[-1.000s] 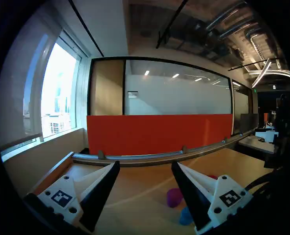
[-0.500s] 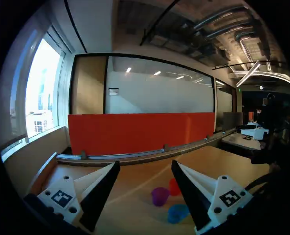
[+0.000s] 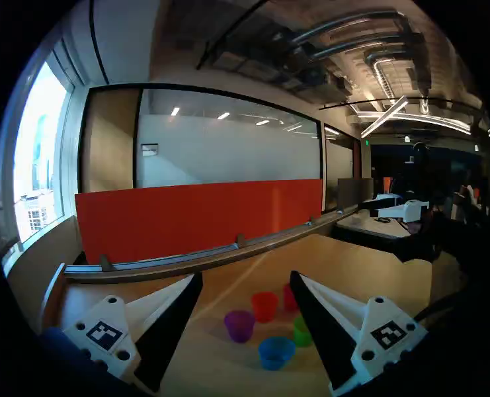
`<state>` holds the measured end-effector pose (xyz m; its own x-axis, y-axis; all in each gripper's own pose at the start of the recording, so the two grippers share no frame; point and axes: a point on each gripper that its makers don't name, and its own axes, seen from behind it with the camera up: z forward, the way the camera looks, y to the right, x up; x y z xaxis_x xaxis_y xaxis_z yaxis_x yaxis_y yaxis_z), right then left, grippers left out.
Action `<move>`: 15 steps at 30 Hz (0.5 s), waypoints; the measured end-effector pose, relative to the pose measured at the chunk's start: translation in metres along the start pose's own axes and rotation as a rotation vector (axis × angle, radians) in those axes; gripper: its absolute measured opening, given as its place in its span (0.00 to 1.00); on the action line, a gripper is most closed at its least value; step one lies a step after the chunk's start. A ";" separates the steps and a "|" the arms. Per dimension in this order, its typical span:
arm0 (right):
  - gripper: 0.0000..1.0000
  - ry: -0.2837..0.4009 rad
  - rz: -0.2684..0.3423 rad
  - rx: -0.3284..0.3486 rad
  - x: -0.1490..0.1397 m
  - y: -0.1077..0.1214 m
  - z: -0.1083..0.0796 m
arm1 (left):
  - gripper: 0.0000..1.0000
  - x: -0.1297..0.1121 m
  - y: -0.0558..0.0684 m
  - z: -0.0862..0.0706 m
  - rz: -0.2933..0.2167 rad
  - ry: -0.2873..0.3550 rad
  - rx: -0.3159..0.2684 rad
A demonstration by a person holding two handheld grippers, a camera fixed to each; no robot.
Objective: Pour water
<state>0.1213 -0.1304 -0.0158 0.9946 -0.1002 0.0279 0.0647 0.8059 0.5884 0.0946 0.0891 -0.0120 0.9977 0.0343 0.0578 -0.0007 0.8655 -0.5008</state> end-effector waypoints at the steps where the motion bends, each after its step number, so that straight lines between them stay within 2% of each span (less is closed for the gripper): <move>1: 0.99 -0.006 0.000 0.010 -0.001 -0.002 0.000 | 0.98 -0.001 0.001 0.000 0.006 -0.005 -0.007; 9: 0.99 -0.082 0.001 0.086 -0.010 -0.012 0.000 | 0.98 -0.015 0.009 0.002 0.044 -0.058 -0.078; 15: 0.99 -0.162 -0.022 0.131 -0.026 -0.016 0.001 | 0.98 -0.032 0.010 0.007 0.073 -0.117 -0.115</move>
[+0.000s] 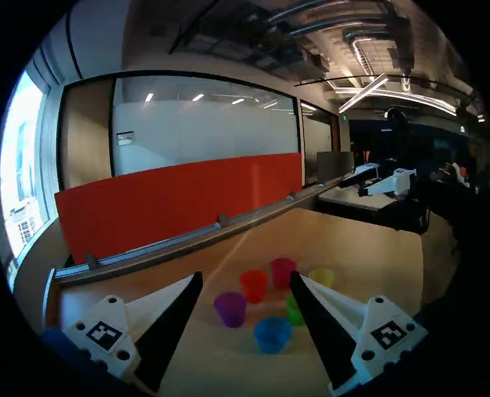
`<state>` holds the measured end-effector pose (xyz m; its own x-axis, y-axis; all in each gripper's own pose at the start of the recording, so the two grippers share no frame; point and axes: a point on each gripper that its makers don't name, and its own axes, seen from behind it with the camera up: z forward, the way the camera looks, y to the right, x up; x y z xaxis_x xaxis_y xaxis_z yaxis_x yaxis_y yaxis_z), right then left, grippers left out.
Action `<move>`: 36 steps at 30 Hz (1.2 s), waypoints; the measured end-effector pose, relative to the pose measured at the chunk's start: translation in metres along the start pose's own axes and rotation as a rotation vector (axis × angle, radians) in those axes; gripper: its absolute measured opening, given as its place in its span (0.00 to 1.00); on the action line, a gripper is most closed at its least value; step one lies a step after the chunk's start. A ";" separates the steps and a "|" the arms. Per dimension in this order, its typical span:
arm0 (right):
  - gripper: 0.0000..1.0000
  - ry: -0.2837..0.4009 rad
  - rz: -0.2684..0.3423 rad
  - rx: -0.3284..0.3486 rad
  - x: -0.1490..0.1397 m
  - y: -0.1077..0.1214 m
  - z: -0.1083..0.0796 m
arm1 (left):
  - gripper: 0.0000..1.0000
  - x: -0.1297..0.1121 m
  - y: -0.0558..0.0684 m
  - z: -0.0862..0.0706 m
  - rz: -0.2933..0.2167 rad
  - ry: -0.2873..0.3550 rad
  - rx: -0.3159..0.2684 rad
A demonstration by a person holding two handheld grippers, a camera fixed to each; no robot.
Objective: Pour water
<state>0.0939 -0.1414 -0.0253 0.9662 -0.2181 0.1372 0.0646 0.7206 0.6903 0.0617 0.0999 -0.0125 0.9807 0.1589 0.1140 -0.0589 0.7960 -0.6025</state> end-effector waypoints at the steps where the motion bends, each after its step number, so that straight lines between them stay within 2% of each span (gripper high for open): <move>1: 0.99 -0.009 -0.005 0.006 -0.002 -0.001 0.001 | 0.98 -0.003 0.000 0.001 0.003 -0.008 -0.006; 7: 0.99 -0.053 -0.034 0.044 -0.012 -0.007 0.006 | 0.98 -0.020 0.001 0.009 0.021 -0.054 -0.033; 15: 0.99 -0.119 -0.070 0.083 -0.035 -0.013 0.018 | 0.98 -0.043 0.009 0.022 0.034 -0.111 -0.078; 23: 0.99 -0.155 -0.068 0.089 -0.056 -0.006 0.027 | 0.98 -0.072 0.016 0.035 0.041 -0.167 -0.124; 36: 0.99 -0.205 -0.065 0.096 -0.083 0.002 0.046 | 0.98 -0.118 0.020 0.052 0.049 -0.243 -0.169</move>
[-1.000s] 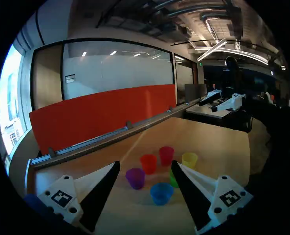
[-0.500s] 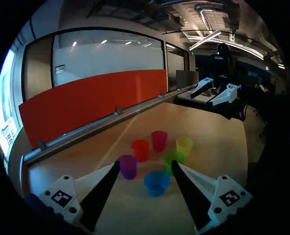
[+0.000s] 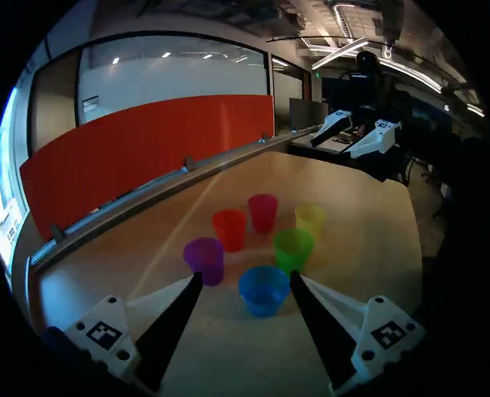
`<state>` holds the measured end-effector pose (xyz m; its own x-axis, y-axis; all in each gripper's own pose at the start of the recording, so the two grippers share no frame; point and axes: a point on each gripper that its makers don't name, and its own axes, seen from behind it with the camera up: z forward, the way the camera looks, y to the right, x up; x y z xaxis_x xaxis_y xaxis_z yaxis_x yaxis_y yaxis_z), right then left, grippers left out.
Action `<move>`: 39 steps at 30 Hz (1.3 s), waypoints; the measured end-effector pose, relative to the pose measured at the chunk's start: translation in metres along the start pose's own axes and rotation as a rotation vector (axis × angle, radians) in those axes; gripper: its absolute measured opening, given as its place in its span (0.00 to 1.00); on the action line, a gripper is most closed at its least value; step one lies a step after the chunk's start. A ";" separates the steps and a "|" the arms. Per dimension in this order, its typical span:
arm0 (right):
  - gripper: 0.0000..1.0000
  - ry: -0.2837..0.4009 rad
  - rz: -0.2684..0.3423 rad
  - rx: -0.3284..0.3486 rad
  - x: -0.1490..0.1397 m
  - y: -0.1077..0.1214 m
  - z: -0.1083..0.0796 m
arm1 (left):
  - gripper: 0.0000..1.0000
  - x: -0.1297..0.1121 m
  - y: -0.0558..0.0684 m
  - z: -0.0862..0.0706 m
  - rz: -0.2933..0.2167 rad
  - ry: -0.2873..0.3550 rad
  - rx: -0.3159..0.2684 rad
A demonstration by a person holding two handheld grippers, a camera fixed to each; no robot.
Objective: Pour water
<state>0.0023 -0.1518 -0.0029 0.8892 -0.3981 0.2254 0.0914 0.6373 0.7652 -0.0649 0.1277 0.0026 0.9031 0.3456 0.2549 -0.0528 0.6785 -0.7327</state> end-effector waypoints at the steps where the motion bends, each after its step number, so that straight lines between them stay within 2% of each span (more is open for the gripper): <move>1: 0.99 -0.005 -0.002 0.002 -0.002 0.000 0.002 | 0.98 -0.003 0.000 0.002 -0.001 -0.006 -0.004; 11: 0.99 -0.047 -0.016 0.024 -0.023 -0.004 0.025 | 0.98 -0.035 0.006 0.022 0.002 -0.066 -0.043; 20: 0.99 -0.068 -0.010 0.041 -0.036 -0.005 0.037 | 0.98 -0.059 0.015 0.039 0.020 -0.115 -0.068; 29: 0.99 -0.088 -0.005 0.055 -0.048 -0.007 0.045 | 0.98 -0.071 0.027 0.058 0.016 -0.144 -0.105; 39: 0.99 -0.099 -0.007 0.069 -0.052 -0.009 0.052 | 0.98 -0.081 0.030 0.081 0.008 -0.159 -0.120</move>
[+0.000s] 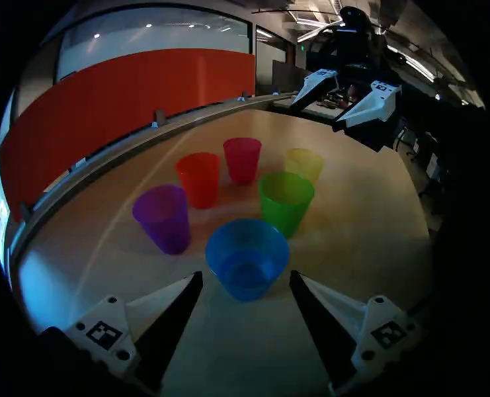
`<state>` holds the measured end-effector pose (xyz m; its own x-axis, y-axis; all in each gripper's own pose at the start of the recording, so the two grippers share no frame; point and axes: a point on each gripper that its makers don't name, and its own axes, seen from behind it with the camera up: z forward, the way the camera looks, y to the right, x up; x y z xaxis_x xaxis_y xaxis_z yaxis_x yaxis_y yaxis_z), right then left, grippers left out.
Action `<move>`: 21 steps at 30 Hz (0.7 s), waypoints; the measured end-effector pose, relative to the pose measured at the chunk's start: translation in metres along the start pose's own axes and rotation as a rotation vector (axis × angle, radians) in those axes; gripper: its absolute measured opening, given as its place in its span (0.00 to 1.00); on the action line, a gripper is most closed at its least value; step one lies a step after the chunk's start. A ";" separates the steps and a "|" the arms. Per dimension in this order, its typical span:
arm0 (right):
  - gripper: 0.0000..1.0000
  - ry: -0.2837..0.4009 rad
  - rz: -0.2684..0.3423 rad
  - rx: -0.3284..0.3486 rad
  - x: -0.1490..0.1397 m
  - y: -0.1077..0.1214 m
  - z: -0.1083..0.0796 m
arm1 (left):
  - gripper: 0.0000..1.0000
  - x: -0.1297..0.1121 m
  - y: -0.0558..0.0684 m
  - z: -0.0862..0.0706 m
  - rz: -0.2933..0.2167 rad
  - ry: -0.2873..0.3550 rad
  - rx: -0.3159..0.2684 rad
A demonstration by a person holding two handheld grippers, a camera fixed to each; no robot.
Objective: Pour water
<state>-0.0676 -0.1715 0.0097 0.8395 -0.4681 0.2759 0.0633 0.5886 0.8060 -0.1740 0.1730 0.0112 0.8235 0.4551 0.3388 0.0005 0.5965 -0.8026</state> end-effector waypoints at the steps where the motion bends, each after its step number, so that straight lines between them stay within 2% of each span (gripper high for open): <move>1: 0.99 -0.001 0.000 0.000 0.000 0.000 0.001 | 0.98 0.000 0.000 0.002 -0.003 0.000 -0.003; 12: 0.99 -0.007 0.011 0.005 -0.002 0.002 0.004 | 0.98 0.004 -0.002 0.022 -0.008 0.004 -0.016; 21: 0.99 -0.010 0.013 0.006 -0.004 0.004 0.007 | 0.98 0.008 -0.003 0.030 -0.001 0.007 -0.014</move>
<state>-0.0740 -0.1721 0.0152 0.8349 -0.4669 0.2913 0.0494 0.5908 0.8053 -0.1843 0.1950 0.0315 0.8273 0.4502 0.3361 0.0090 0.5876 -0.8091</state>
